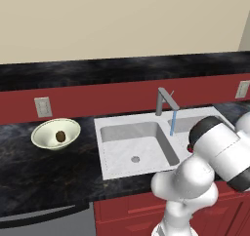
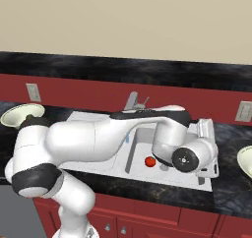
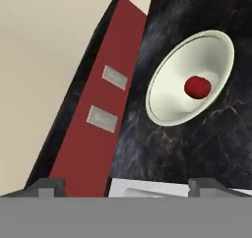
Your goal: Pick the tomatos from the sink and place them in one bowl. Place the kiwi in the other bowl. Then turn off the sink faucet.
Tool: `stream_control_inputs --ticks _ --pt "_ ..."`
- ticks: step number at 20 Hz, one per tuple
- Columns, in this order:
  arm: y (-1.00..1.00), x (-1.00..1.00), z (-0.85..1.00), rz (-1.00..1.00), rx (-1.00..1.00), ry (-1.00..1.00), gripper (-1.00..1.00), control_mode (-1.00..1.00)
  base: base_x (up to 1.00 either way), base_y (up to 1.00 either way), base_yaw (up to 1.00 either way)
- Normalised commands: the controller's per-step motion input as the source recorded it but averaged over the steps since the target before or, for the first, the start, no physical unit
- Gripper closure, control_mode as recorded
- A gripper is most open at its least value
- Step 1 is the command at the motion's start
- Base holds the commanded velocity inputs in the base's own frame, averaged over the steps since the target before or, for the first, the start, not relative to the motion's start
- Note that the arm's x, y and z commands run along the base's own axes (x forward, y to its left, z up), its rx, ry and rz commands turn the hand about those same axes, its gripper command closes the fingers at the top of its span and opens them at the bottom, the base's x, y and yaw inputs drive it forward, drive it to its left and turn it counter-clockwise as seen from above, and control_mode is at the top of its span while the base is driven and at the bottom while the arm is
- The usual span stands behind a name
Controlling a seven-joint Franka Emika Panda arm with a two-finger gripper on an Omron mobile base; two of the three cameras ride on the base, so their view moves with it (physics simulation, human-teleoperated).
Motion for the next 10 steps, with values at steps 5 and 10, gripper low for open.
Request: stream_control_inputs --ticks 5,10 --pt "0.58 -0.13 0.83 0.19 -0.03 0.28 -1.0 -1.0 0.0 0.0 0.0" --pt "0.6 -0.02 0.15 0.18 -0.05 0.19 -1.0 -1.0 0.0 0.0 0.0"
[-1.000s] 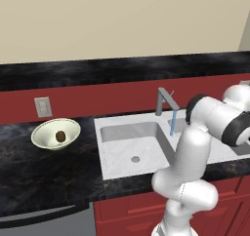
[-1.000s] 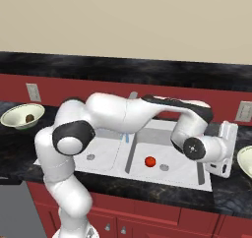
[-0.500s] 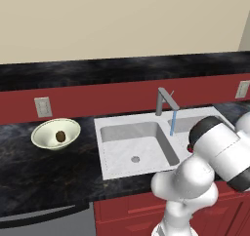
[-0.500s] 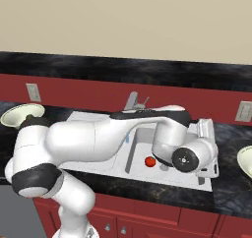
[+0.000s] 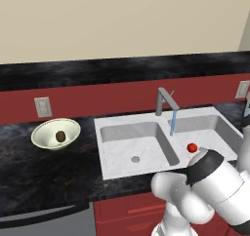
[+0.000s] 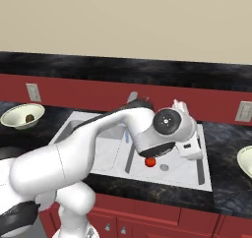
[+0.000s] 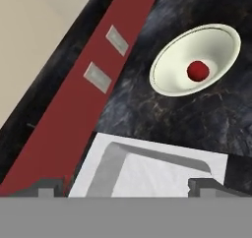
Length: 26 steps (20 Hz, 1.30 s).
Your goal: Pick the tomatos from the sink and place them in one bowl. Place the kiwi in the other bowl. Then turn off the sink faucet.
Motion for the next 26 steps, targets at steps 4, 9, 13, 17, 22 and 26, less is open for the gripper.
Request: stream_control_inputs --ticks 4,9,13,17,22,26 --pt "0.59 -0.06 0.0 0.24 -0.06 0.17 -1.0 -1.0 0.0 0.0 0.0" --pt "0.46 -0.01 0.0 0.34 -0.03 0.23 -1.0 -1.0 0.0 0.0 0.0" --pt "0.45 0.0 -0.05 0.4 -0.04 0.29 -1.0 -1.0 0.0 0.0 0.0" --pt "0.4 0.02 -0.2 0.37 -0.07 0.32 -1.0 -1.0 0.0 0.0 0.0" --pt "0.33 0.3 -0.4 0.27 -0.09 0.33 -1.0 -1.0 0.0 0.0 0.0" --pt "0.2 0.25 -0.35 0.13 -0.09 0.08 -1.0 -1.0 0.0 0.0 0.0"
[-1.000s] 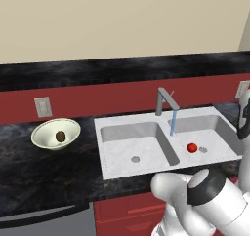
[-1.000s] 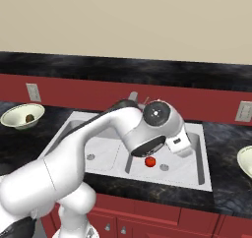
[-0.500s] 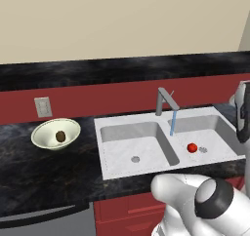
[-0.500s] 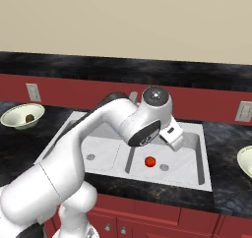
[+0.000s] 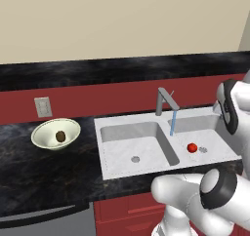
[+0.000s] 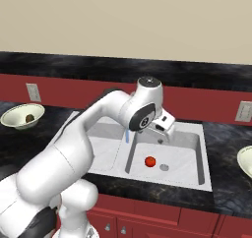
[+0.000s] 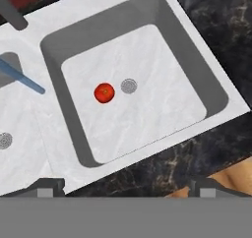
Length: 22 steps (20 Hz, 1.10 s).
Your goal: Pick the tomatos from the sink and place them in one bowl. Place the kiwi in the other bowl. Then turn off the sink faucet.
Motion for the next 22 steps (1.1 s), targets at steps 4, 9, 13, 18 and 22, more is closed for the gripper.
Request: stream_control_inputs --ticks 4,9,13,18,22 --pt "0.01 0.04 -0.32 0.0 0.14 0.05 -1.0 -1.0 0.0 0.0 0.0" --pt "0.01 0.04 -0.24 0.0 0.3 0.06 -1.0 -1.0 0.0 0.0 0.0" --pt "0.07 0.1 -0.21 0.0 0.16 0.05 -1.0 -1.0 0.0 0.0 0.0" --pt "0.1 0.18 -0.29 0.0 0.07 0.04 -1.0 -1.0 0.0 0.0 0.0" --pt "0.05 0.14 -0.35 0.0 0.11 0.01 -1.0 -1.0 0.0 0.0 0.0"
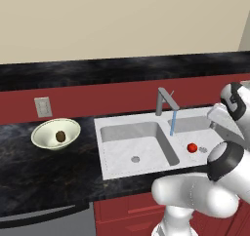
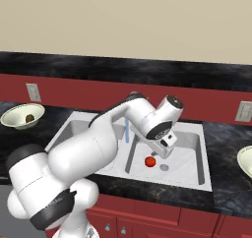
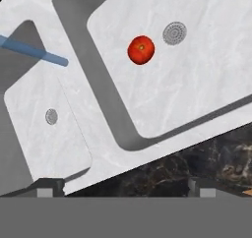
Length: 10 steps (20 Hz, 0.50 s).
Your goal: Pick the tomatos from the sink and place them in one bowl. Place the kiwi in the other bowl. Then turn off the sink faucet.
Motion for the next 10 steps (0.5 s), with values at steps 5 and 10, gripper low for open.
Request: stream_control_inputs --ticks 5,10 --pt "0.03 0.08 -0.33 0.0 0.08 0.0 -1.0 -1.0 0.0 0.0 0.0" --pt "0.12 0.11 -0.39 0.0 0.0 0.0 -1.0 -1.0 0.0 0.0 0.0"
